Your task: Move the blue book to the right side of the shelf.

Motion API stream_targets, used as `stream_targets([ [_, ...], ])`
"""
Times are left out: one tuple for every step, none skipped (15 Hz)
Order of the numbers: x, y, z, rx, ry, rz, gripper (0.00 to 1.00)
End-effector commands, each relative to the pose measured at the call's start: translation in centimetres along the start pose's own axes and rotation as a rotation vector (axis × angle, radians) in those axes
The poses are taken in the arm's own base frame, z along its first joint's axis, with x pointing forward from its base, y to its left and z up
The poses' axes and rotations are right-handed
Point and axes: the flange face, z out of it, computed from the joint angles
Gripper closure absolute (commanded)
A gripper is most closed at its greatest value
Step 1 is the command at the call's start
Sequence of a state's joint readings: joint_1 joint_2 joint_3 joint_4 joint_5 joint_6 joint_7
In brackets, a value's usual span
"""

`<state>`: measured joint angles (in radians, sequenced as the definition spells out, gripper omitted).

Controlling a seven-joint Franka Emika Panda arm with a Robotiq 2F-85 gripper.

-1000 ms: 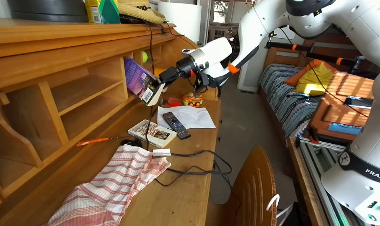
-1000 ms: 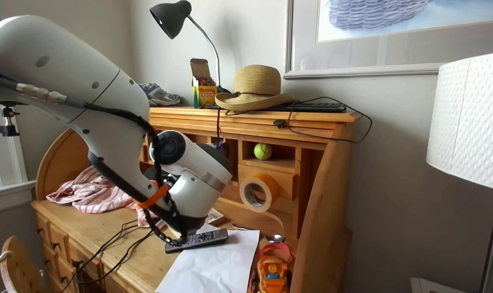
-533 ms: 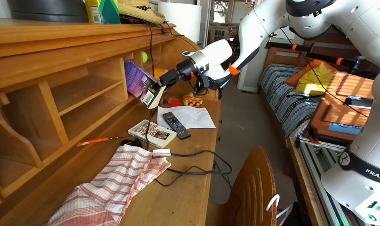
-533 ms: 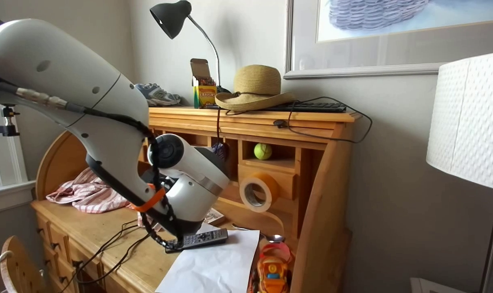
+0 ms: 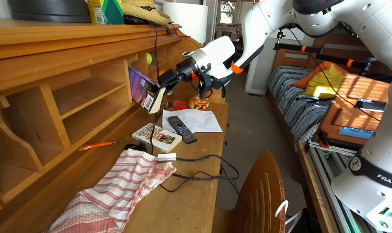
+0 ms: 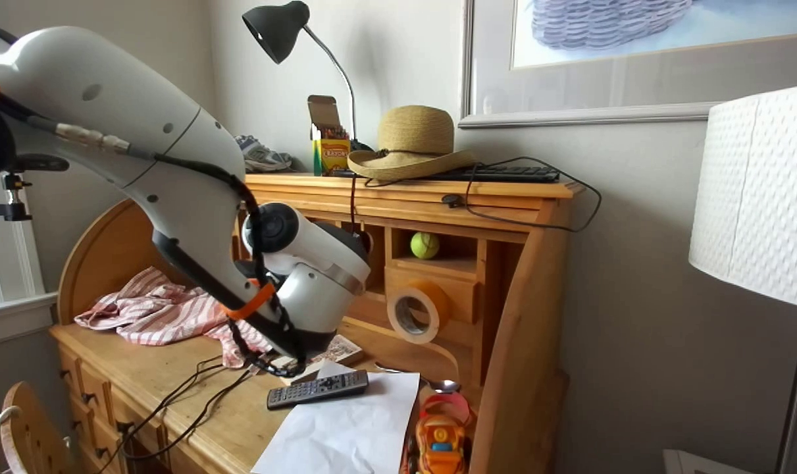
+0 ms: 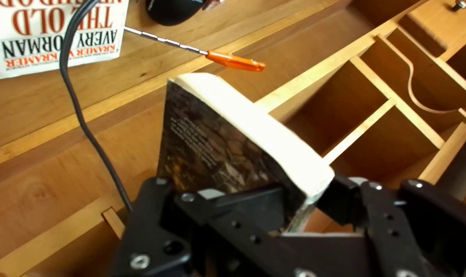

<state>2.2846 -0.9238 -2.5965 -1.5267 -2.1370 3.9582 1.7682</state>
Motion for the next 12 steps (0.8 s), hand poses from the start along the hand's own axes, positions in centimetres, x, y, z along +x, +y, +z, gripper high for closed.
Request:
stream_targets([
  [3.5, -1.1, -2.0, -0.098, -0.024, 0.005, 0.95],
  [4.3, -1.3, -2.5, -0.120, -0.030, -0.002, 0.95],
  [4.9, -1.5, -2.9, -0.132, -0.042, -0.005, 0.95],
  [5.4, -1.6, -3.3, -0.149, -0.057, -0.009, 0.95],
  [5.8, -1.8, -3.4, -0.160, -0.086, -0.025, 0.95],
  [6.0, -1.9, -3.4, -0.163, -0.113, -0.037, 0.95],
  [6.1, -2.1, -3.2, -0.172, -0.139, -0.047, 0.95],
  [6.3, -2.2, -2.8, -0.184, -0.165, -0.059, 0.95],
  [6.1, -2.7, -2.5, -0.189, -0.172, -0.074, 0.95],
  [5.1, -3.8, -2.2, -0.178, -0.159, -0.101, 0.95],
  [6.2, -3.7, -1.4, -0.169, -0.143, -0.131, 0.95],
  [6.8, -3.6, -0.8, -0.159, -0.135, -0.156, 0.95],
])
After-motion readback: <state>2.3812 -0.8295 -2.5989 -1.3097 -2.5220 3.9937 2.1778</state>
